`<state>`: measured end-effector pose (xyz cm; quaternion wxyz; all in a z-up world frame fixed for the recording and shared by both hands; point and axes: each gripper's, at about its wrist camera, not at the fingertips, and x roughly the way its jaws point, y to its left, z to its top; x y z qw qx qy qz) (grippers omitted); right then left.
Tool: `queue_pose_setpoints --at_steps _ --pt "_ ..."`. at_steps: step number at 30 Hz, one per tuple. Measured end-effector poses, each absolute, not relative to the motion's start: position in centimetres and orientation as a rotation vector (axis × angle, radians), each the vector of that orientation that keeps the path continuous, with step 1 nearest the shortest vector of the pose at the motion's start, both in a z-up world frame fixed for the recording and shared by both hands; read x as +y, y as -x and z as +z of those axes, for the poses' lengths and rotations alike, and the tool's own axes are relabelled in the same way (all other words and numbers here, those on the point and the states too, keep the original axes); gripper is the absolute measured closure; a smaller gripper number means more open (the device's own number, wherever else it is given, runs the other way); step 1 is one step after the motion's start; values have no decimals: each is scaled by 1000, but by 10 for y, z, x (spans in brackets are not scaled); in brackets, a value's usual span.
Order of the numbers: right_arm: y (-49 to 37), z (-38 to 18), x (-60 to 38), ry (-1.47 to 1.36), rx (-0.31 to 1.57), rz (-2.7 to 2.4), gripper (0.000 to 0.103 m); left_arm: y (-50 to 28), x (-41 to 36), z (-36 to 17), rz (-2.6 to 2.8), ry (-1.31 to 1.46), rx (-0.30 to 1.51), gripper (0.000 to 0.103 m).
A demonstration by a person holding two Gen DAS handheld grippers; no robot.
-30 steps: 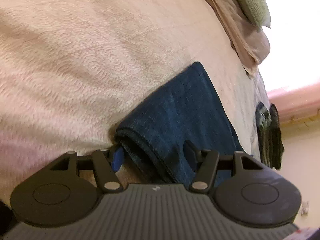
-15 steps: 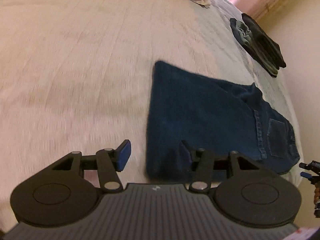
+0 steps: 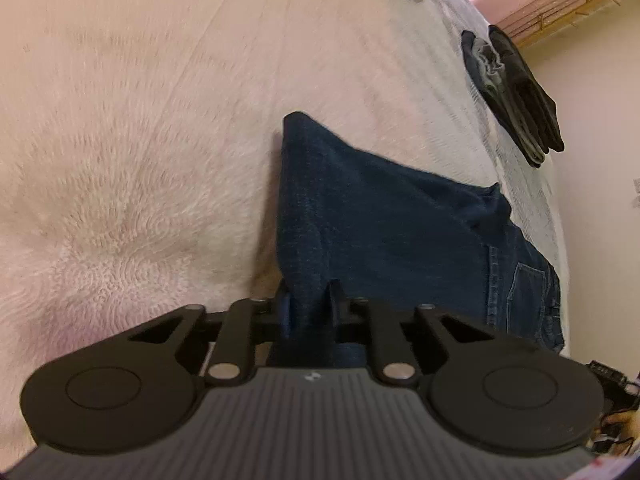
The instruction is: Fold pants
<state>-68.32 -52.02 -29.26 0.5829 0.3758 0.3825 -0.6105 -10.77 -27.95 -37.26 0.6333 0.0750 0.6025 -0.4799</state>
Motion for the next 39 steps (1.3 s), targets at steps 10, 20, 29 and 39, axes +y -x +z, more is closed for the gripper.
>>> queue_pose_setpoints --at_steps 10,20,29,39 --pt "682 -250 -577 -738 979 -1029 51 247 -322 -246 -946 -376 1092 94" --pt "736 -219 -650 -656 983 -826 51 413 -404 -167 -911 -404 968 94" --pt "801 -208 -694 -701 940 -862 51 548 -508 -178 -1264 -437 1110 70" --pt "824 -228 -700 -948 770 -737 51 507 -476 -220 -938 -482 1160 70"
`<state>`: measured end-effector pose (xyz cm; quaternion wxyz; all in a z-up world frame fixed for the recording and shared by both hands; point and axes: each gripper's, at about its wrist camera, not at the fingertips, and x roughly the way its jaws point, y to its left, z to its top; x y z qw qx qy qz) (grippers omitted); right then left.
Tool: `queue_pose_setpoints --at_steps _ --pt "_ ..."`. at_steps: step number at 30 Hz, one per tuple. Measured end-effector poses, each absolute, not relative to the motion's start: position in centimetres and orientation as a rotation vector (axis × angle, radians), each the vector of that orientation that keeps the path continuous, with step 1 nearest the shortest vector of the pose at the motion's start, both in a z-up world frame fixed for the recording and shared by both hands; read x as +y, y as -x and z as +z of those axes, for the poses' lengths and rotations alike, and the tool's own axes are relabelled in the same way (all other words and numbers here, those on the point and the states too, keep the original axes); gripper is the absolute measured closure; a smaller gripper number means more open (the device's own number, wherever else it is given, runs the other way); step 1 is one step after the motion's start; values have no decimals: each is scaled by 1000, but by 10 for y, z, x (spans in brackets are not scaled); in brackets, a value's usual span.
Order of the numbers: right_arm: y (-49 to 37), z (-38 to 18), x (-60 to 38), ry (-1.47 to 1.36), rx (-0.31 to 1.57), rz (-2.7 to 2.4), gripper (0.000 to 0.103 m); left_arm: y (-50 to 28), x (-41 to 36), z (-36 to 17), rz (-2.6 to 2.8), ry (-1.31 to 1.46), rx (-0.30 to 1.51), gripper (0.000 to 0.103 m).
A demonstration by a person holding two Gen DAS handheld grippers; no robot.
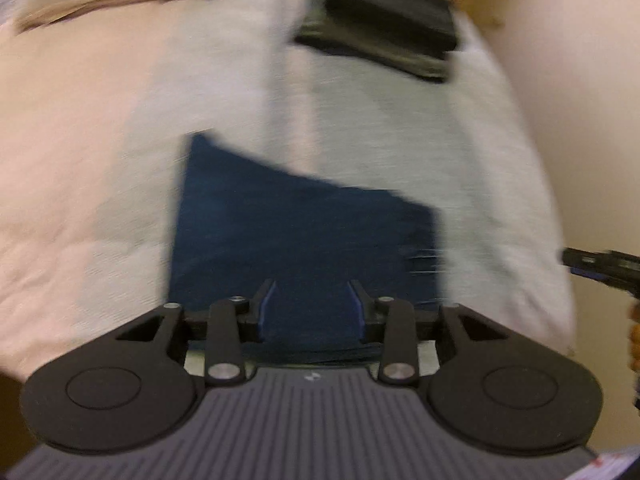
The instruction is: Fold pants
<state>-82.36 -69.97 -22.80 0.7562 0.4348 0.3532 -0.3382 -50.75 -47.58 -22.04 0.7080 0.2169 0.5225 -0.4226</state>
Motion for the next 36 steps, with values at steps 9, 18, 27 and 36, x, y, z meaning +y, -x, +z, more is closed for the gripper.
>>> queue_pose_setpoints --at_steps 9,18,27,36 --pt "738 -314 -688 -1178 730 -515 52 435 -423 -280 -745 -426 1203 66" --pt "685 -371 -678 -1180 740 -472 98 423 -423 -324 -819 -388 1178 66" --pt "705 -359 -657 -931 735 -618 95 438 -438 -352 -846 -444 1142 68" --pt "680 -313 -664 -636 820 -733 78 411 -466 -330 -883 -444 1032 77"
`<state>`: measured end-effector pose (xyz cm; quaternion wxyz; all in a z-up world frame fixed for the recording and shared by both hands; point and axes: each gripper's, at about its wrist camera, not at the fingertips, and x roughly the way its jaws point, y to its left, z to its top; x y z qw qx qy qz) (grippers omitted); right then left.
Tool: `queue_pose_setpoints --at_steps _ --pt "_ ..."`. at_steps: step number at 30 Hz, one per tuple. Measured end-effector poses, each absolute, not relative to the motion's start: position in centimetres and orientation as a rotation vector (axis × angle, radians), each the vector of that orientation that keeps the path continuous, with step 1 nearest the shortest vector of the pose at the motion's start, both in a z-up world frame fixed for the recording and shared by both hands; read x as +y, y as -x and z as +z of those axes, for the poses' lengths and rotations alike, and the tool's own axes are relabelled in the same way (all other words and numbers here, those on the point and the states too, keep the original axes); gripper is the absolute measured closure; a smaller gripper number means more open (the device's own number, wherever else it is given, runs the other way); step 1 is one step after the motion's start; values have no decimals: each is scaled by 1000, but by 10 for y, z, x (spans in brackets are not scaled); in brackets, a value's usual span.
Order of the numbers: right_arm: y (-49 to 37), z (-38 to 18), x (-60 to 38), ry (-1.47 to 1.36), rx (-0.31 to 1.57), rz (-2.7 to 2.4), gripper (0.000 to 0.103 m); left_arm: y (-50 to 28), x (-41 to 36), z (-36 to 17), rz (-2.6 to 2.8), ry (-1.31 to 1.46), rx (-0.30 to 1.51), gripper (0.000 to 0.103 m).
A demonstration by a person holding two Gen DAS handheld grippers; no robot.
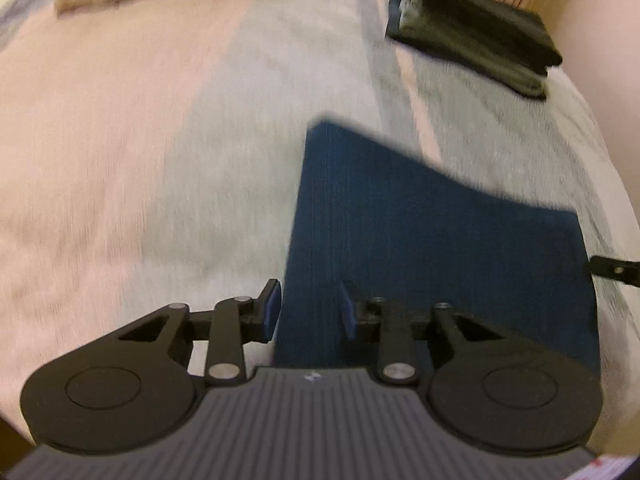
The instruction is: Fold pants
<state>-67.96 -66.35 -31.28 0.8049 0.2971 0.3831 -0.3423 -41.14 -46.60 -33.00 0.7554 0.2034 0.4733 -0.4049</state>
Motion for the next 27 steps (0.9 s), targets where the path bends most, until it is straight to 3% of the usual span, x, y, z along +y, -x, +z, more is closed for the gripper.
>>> queue_pose_setpoints --at_steps 6,12,17,22,27 --pt "632 -337 -655 -326 811 -699 81 396 -531 -334 -969 -445 888 77" --pt "647 -392 -654 -218 846 -669 81 392 -563 -389 -993 -539 891 77" --pt "662 -364 -678 -404 852 -668 81 392 -546 -367 -952 -509 933 78" --pt "685 -312 -623 -336 831 -561 81 421 -490 -329 -956 -460 1018 81" --pt "698 -340 -585 -353 962 -484 81 468 -443 -342 -923 -494 1139 80"
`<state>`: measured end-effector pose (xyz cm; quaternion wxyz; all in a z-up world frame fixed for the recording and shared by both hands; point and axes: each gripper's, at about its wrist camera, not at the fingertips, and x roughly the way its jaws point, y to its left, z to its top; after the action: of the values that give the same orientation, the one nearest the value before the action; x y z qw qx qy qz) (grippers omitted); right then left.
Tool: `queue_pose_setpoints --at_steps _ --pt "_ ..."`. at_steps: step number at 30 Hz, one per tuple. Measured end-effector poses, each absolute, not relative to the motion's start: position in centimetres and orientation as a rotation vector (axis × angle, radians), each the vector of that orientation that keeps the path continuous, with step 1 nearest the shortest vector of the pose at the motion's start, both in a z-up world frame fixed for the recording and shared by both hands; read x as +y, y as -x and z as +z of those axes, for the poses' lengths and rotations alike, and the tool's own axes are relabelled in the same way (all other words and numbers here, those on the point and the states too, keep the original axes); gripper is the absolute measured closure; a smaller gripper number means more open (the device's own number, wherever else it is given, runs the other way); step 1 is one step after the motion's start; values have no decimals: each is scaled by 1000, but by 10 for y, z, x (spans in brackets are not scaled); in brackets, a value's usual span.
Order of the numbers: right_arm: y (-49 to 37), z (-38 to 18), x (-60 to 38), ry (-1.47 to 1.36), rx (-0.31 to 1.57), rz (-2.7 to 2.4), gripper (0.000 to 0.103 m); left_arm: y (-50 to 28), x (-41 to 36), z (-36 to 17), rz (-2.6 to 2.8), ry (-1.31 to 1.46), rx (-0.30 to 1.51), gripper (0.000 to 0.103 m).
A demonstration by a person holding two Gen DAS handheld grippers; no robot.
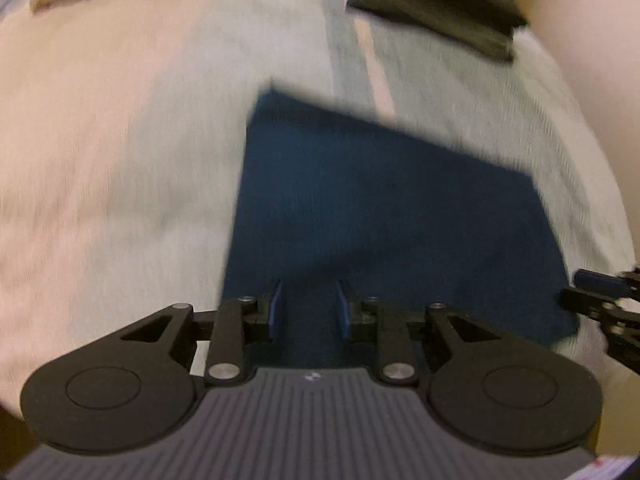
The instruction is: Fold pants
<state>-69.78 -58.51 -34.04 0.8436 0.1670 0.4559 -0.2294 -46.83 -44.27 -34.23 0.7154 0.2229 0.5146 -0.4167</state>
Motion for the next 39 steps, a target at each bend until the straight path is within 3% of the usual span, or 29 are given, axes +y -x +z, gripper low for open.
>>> queue_pose_setpoints --at_steps 6,10,16,23,31,39 --pt "697 -363 -602 -453 1031 -491 81 492 -446 -351 -829 -561 1119 80" --pt "699 -347 -606 -459 1031 -512 80 498 -453 -336 -777 -559 1161 69" --pt "715 -329 -615 -564 993 -555 61 509 -457 -319 -739 -579 1188 52" --pt "723 -322 -615 -624 975 -536 47 520 -459 -313 -743 -599 1184 50" --pt "729 -334 -627 -702 963 -537 42 513 -449 -310 -789 -575 1157 44" --pt "741 -369 -672 -1029 823 -510 41 437 -438 -326 -868 -475 1126 44"
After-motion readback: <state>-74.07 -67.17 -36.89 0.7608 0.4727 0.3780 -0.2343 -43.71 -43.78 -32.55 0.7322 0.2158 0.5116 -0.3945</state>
